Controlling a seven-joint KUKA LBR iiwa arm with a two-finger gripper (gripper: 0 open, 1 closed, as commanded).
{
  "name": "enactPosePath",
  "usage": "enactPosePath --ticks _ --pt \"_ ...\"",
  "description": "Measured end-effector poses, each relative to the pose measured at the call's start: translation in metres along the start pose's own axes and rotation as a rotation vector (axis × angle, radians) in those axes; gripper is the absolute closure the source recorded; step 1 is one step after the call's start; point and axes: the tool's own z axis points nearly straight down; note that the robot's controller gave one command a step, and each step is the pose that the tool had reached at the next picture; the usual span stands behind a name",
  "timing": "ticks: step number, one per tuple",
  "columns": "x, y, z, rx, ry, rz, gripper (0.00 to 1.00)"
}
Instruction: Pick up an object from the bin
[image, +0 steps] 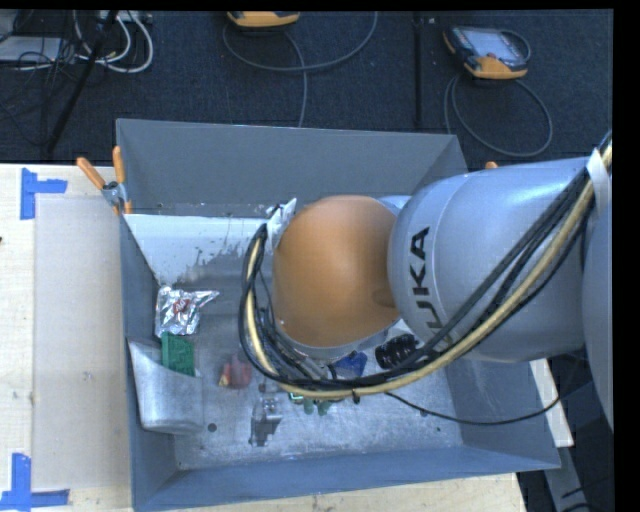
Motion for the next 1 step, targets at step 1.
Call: enactPosePath --ticks 1 --pt "-0.0597 -0.0472 0.0793 0.002 -0.003 0.069 0.0"
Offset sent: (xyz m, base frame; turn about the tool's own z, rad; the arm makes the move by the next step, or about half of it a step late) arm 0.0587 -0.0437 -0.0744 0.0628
